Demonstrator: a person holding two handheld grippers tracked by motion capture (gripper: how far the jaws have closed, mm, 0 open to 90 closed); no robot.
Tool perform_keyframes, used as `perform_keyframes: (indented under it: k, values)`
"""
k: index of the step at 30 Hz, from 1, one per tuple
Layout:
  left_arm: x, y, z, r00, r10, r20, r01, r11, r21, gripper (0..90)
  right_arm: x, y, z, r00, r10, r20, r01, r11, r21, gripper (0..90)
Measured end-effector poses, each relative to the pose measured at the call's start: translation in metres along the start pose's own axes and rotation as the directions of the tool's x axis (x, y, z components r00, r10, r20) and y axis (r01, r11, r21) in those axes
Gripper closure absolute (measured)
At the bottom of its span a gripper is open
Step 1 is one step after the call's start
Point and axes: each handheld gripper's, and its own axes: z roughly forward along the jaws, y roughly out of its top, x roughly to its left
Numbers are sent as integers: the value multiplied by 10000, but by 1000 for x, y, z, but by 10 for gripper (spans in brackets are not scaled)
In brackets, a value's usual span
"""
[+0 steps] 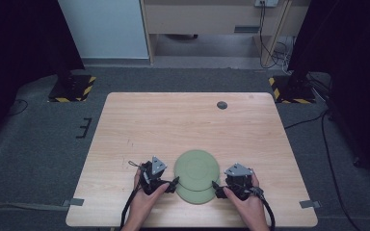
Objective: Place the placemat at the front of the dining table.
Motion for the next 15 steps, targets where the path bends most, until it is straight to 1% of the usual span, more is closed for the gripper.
perform_keyframes:
  k: [2, 4, 8, 15]
  values:
    - [0, 0, 0, 10000, -24, -2, 24, 10000, 13, 27, 2, -1, 0, 10000, -68, -62, 68, 9999, 82, 59]
    - [0, 0, 2, 10000, 12, -33, -12, 10000, 53, 27, 3, -1, 0, 10000, -84, -54, 84, 10000, 52, 58]
    - [-1, 0, 4, 9999, 28, -121, -26, 10000, 94, 25, 3, 1, 3, 9999, -98, 27, 98, 9999, 25, 42]
    - [1, 1, 7, 9998, -97, -146, 99, 9999, 110, 1, 1, 3, 6, 9999, -75, 144, 75, 10000, 48, 17]
